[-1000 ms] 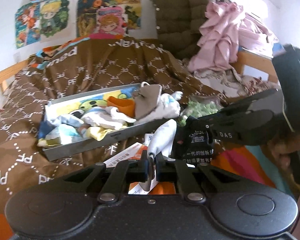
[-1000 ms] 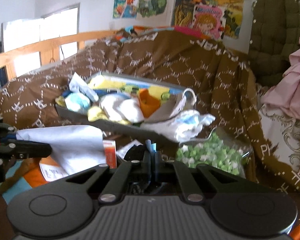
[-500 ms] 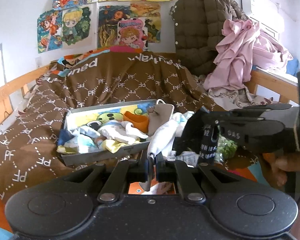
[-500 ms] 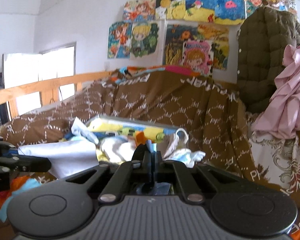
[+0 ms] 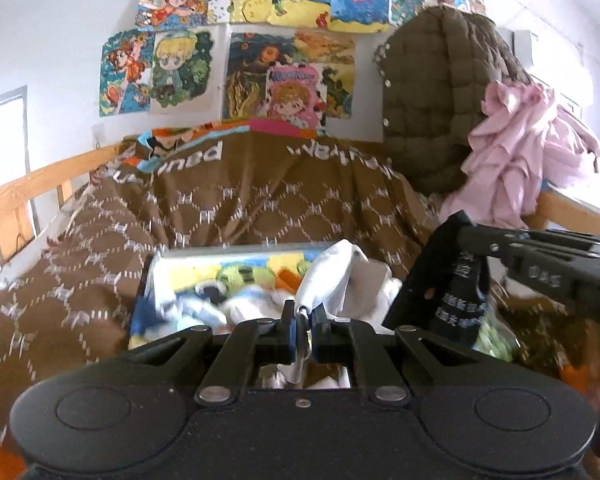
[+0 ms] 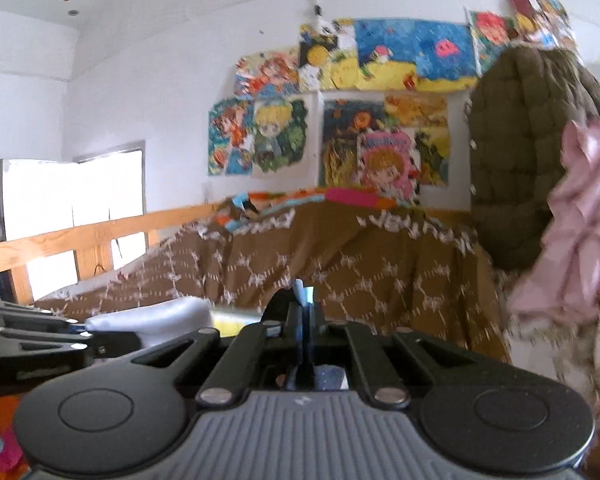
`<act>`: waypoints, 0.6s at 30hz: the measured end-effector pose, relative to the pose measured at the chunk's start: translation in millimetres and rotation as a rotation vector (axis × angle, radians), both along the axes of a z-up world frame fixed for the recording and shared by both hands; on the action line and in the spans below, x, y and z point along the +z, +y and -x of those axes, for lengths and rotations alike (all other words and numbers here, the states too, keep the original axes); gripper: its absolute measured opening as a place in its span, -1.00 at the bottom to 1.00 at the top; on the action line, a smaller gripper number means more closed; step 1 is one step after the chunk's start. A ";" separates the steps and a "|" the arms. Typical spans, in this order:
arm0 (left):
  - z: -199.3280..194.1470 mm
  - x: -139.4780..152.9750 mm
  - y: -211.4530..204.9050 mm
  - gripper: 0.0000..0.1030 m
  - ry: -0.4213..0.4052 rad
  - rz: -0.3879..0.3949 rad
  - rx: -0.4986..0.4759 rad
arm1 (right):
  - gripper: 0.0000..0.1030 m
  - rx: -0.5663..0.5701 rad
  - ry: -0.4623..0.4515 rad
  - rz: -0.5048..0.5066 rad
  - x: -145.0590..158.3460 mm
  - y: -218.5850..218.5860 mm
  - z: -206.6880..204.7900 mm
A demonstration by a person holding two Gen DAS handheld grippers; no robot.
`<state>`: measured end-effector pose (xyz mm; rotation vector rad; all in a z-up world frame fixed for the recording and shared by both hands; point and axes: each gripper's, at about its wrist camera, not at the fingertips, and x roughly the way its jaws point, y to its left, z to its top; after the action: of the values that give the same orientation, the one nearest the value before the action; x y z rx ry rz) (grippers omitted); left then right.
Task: Organize soft objects
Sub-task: 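Lift the held sock and white cloth and carry both toward the tray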
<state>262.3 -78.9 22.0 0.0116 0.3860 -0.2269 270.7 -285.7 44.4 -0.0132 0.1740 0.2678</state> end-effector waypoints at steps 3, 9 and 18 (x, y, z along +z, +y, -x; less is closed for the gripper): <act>-30.5 6.1 8.1 -0.88 -0.034 0.037 0.023 | -0.94 0.009 -0.031 0.016 8.1 11.9 -32.0; -111.5 4.7 20.4 -0.88 -0.075 0.027 0.051 | -0.94 0.025 0.000 0.007 -4.7 33.7 -108.9; -213.4 -46.1 39.8 -0.88 0.102 0.096 0.153 | -0.94 0.014 0.101 0.007 -43.2 42.9 -176.5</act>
<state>475.7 -39.1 -24.1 -0.1244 0.4752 -0.0948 447.2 -242.8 1.2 -0.0079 0.2752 0.2819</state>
